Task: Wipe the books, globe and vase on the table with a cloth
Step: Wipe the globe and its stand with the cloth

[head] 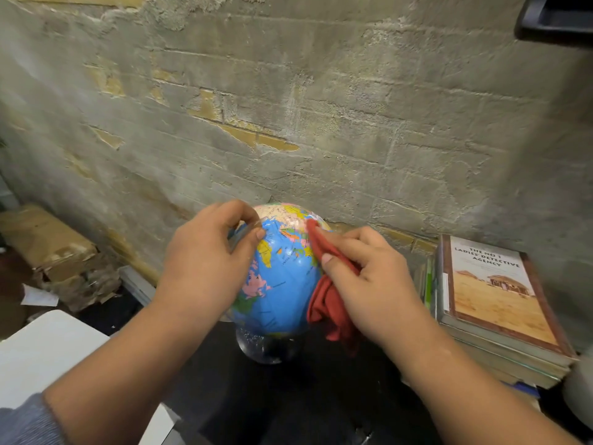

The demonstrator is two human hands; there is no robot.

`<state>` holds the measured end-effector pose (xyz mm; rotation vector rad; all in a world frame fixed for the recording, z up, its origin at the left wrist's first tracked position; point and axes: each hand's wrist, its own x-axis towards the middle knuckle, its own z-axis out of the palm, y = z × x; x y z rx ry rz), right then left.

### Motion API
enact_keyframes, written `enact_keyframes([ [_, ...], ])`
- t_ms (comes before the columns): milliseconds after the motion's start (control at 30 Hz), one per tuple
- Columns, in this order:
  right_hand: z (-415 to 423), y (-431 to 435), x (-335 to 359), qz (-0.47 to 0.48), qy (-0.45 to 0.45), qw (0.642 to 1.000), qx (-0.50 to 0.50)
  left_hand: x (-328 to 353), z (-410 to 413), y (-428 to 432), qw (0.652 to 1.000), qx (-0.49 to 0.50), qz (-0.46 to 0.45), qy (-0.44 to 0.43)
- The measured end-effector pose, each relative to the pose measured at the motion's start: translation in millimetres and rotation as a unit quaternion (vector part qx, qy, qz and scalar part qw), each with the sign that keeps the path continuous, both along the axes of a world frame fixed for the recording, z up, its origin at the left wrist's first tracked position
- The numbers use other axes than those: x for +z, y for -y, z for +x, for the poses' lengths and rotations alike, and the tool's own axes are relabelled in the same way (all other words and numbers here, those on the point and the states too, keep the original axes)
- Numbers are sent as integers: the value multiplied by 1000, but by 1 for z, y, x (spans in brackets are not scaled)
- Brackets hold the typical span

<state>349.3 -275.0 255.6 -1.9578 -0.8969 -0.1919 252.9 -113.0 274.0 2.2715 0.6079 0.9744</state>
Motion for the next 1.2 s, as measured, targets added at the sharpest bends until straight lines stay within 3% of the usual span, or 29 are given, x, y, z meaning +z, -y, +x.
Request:
enact_keyframes([
  [67,17,2,-10,17,-86,995,-45,1,0,0,1000,-1,-7,3],
  [167,30,5,-20,38,-260,964,-33,1,0,1,1000,-8,-12,4],
  [200,31,6,-21,35,-275,960,-31,1,1,1,1000,-13,-17,4],
  [300,23,6,-18,14,-155,987,-31,0,1,0,997,-34,-72,12],
  [367,15,6,-14,40,-89,995,-2,-1,1,-2,998,-37,-57,12],
  [433,16,5,-16,53,-84,995,10,-2,1,-4,999,-31,-43,10],
  [500,24,4,-22,76,-174,982,-22,-4,1,-2,998,-37,-51,11],
  [567,33,1,-24,117,-341,932,-41,-4,0,-1,997,-44,-53,18],
  [633,38,1,-24,116,-439,890,-41,-4,-1,-1,997,-56,-55,15],
  [867,41,-3,-1,94,-377,921,3,-8,-1,-4,997,-52,-45,25],
  [1000,44,-6,0,79,-398,914,-11,-10,-1,-2,996,-62,-52,35],
  [1133,36,-5,12,28,-277,959,44,-12,0,-5,995,-65,-63,45],
  [1200,35,-5,17,28,-263,963,56,-13,1,-6,994,-67,-70,48],
])
